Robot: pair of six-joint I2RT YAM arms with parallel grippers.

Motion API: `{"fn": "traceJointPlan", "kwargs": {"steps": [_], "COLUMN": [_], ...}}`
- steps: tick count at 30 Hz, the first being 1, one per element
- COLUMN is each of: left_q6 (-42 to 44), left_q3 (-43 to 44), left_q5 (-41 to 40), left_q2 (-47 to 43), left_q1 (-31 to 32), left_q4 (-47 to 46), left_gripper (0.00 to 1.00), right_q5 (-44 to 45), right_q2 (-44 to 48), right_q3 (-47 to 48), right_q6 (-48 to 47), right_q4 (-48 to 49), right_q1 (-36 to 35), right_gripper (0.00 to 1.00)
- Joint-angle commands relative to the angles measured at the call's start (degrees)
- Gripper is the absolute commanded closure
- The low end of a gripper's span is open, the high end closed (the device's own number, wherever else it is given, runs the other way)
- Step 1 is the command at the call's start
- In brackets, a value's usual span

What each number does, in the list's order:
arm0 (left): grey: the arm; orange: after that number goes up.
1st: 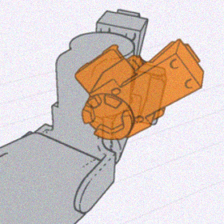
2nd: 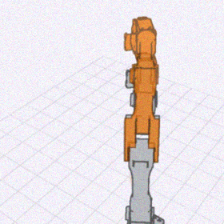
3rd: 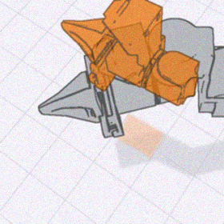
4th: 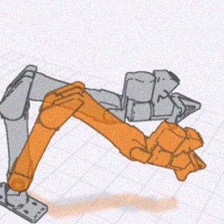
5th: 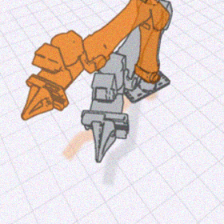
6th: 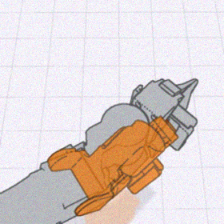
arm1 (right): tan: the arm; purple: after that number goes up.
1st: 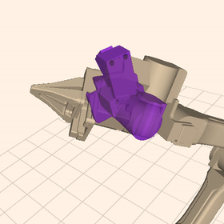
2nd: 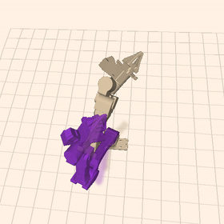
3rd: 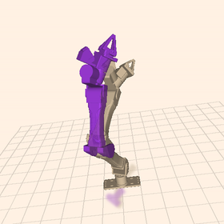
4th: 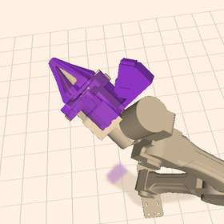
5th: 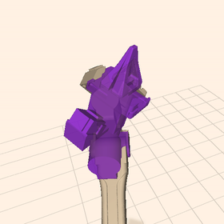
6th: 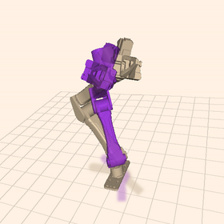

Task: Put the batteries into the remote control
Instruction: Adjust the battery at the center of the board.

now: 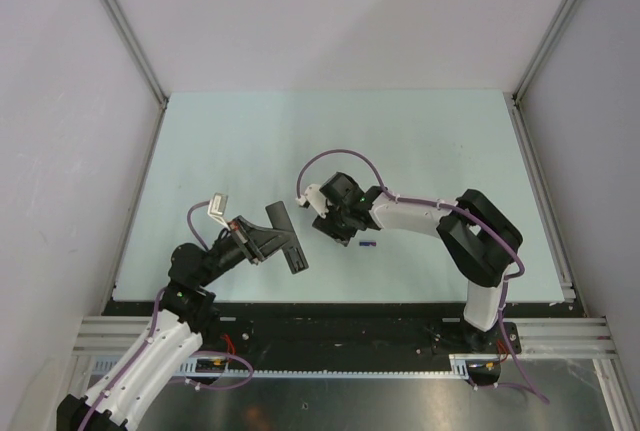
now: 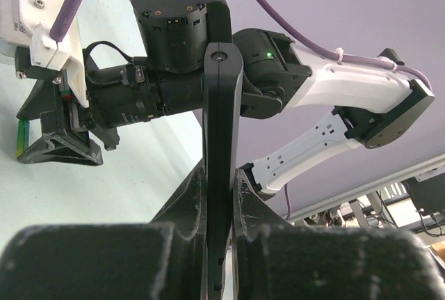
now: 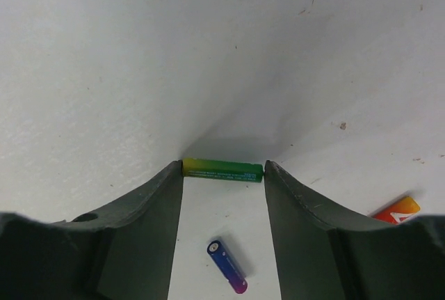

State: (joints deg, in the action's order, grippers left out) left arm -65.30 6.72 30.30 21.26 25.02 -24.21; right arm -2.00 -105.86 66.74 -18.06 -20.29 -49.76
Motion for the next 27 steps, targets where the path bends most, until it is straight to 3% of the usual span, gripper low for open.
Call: {"fn": "traceJointPlan", "kwargs": {"steps": [1, 10, 15, 16, 18, 24, 27], "left_q6": [1.5, 1.3, 1.2, 1.3, 1.4, 1.4, 1.3], "left_q3": [-0.1, -0.2, 0.0, 0.2, 0.2, 0.3, 0.1], "left_q5": [-0.4, -0.3, -0.2, -0.3, -0.4, -0.5, -0.5], "left_q2": [-0.1, -0.3, -0.1, 0.0, 0.0, 0.2, 0.4], "left_q1": [0.5, 0.5, 0.5, 0.5, 0.5, 0.5, 0.4], "left_q4": [-1.2, -1.1, -1.1, -1.1, -1.1, -1.1, -1.1], "left_gripper": [1.00, 1.00, 1.00, 1.00, 1.00, 1.00, 1.00], "right_q5": [1.9, 7.7, 11.7, 12.3, 17.4, 25.3, 26.8], "right_q2": [0.7, 1.2, 7.0, 7.9, 9.8, 10.6, 8.1], "right_q3": [0.1, 0.1, 0.1, 0.1, 0.1, 1.4, 5.6], "right_q6": [0.1, 2.2, 7.1, 9.1, 12.7, 32.8, 47.4], "right_q4": [0.6, 1.6, 4.6, 5.9, 7.3, 5.9, -1.7], "right_q1": [-0.2, -1.2, -0.7, -1.1, -2.1, -3.9, -3.3], "right_gripper": [0.44, 0.34, 0.30, 0.28, 0.06, 0.03, 0.07]}}
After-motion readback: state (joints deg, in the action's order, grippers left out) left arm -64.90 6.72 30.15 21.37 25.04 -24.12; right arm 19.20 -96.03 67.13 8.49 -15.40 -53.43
